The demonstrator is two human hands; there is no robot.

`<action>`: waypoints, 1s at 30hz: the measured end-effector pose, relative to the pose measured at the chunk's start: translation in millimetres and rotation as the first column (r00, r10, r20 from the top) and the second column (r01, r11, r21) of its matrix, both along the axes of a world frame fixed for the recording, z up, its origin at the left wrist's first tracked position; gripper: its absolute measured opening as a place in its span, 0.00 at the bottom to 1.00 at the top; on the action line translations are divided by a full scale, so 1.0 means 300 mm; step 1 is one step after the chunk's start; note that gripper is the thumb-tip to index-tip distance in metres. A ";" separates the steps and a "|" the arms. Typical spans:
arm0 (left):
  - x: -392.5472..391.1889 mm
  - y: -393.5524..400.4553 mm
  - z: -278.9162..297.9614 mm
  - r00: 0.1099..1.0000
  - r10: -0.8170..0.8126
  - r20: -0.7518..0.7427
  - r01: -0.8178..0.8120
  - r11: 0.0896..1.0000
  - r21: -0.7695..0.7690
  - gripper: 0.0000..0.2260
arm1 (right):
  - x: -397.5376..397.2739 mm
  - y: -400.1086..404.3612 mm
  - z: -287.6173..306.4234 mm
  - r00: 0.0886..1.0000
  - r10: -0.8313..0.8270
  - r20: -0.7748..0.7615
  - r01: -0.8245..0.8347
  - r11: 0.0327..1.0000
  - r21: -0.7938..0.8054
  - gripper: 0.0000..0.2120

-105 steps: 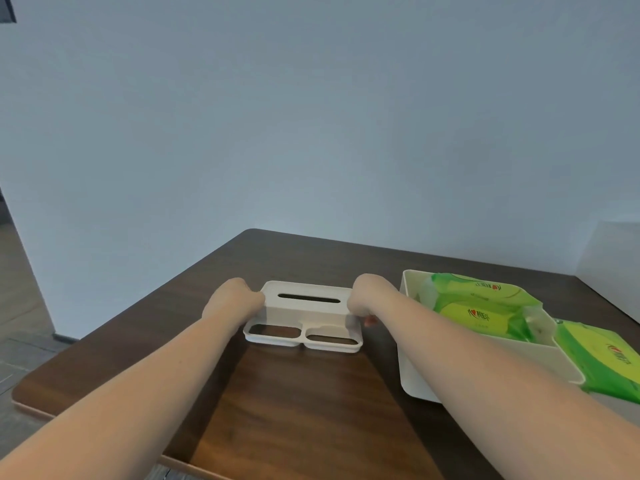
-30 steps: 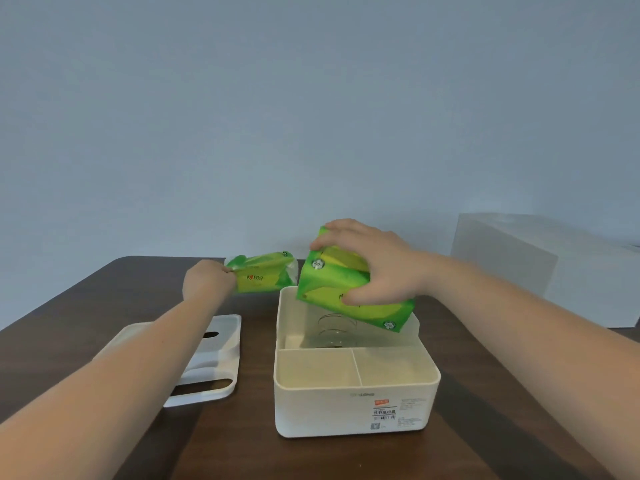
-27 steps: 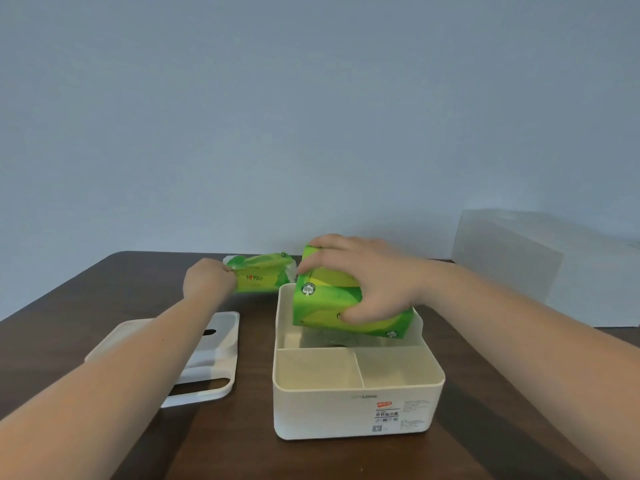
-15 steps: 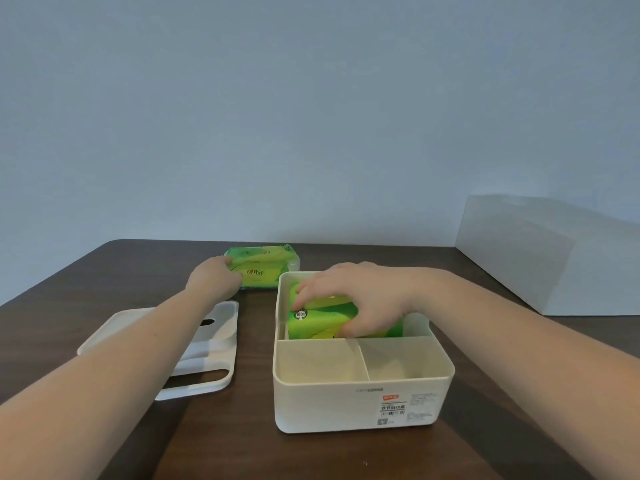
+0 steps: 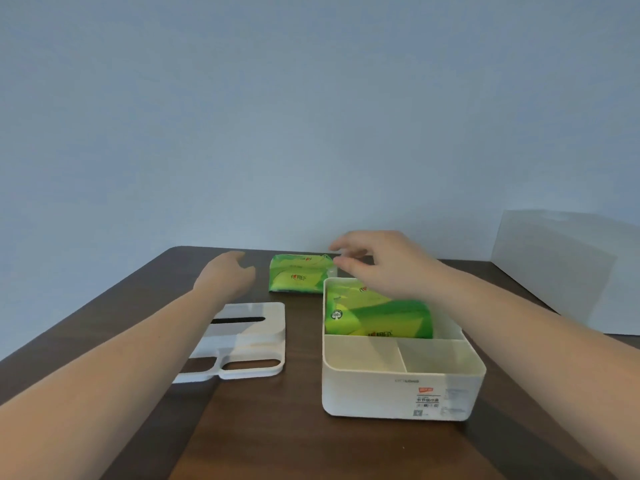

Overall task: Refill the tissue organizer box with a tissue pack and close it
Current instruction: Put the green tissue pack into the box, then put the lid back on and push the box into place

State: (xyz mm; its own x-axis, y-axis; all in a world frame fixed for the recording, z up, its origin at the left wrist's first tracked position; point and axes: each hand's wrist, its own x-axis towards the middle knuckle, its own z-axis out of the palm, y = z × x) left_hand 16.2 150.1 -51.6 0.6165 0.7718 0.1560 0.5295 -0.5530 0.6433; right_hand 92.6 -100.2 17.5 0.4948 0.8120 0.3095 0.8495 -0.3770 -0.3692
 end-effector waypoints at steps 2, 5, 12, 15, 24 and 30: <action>-0.065 0.020 0.001 0.999 0.043 -0.029 -0.043 0.999 0.003 0.24 | -0.044 0.058 0.003 0.998 -0.049 -0.032 0.050 0.998 0.034 0.14; -0.158 0.057 -0.014 0.992 0.084 -0.091 -0.085 0.996 -0.008 0.24 | -0.110 0.151 -0.017 0.994 -0.077 -0.074 0.077 0.997 -0.001 0.14; -0.311 0.078 -0.099 0.982 0.165 -0.095 -0.172 0.983 -0.070 0.23 | -0.193 0.363 -0.126 0.980 -0.194 -0.052 0.173 0.947 -0.272 0.06; -0.339 0.075 -0.118 0.985 0.156 -0.078 -0.163 0.983 -0.090 0.22 | -0.210 0.420 -0.161 0.980 -0.192 -0.053 0.150 0.885 -0.440 0.14; -0.312 0.053 -0.140 0.984 0.177 0.020 -0.168 0.959 -0.228 0.20 | -0.184 0.468 -0.220 0.921 -0.287 -0.263 0.109 0.838 -0.534 0.11; -0.291 0.029 -0.065 0.945 0.265 0.194 -0.214 0.945 -0.248 0.16 | -0.133 0.467 -0.189 0.893 -0.325 -0.311 0.228 0.923 -0.311 0.13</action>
